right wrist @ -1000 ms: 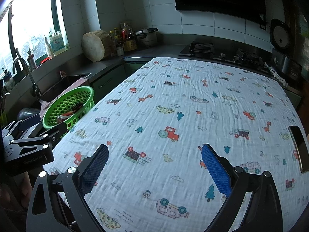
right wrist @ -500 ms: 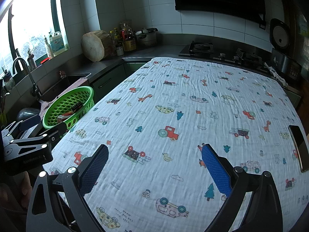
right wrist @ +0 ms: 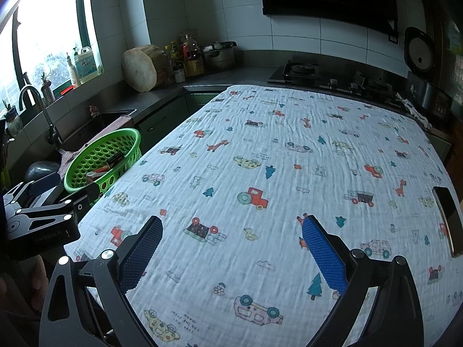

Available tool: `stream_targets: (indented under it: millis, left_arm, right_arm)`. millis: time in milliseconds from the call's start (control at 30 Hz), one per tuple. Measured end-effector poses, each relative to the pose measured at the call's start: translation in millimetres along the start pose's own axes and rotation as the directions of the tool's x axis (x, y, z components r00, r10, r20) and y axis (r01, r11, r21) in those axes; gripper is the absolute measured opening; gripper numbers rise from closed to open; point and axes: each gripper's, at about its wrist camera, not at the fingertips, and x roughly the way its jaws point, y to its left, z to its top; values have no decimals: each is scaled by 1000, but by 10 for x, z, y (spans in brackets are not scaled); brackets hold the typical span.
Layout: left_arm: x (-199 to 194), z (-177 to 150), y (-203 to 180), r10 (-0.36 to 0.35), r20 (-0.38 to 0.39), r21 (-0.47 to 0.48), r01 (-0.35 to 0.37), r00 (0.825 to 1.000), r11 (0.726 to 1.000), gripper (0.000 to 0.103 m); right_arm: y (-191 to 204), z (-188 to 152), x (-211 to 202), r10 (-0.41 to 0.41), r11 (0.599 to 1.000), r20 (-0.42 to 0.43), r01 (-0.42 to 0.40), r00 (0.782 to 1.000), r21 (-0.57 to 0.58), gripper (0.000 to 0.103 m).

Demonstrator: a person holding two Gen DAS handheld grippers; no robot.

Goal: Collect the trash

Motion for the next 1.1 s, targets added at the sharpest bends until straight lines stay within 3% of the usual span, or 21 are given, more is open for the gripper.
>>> stream_targets:
  millis: [1100]
  left_arm:
    - [-38, -36, -6, -22, 32, -8, 22, 999, 1000, 98]
  right_arm:
    - [37, -60, 15, 11, 1000, 18, -11, 1000, 6, 95]
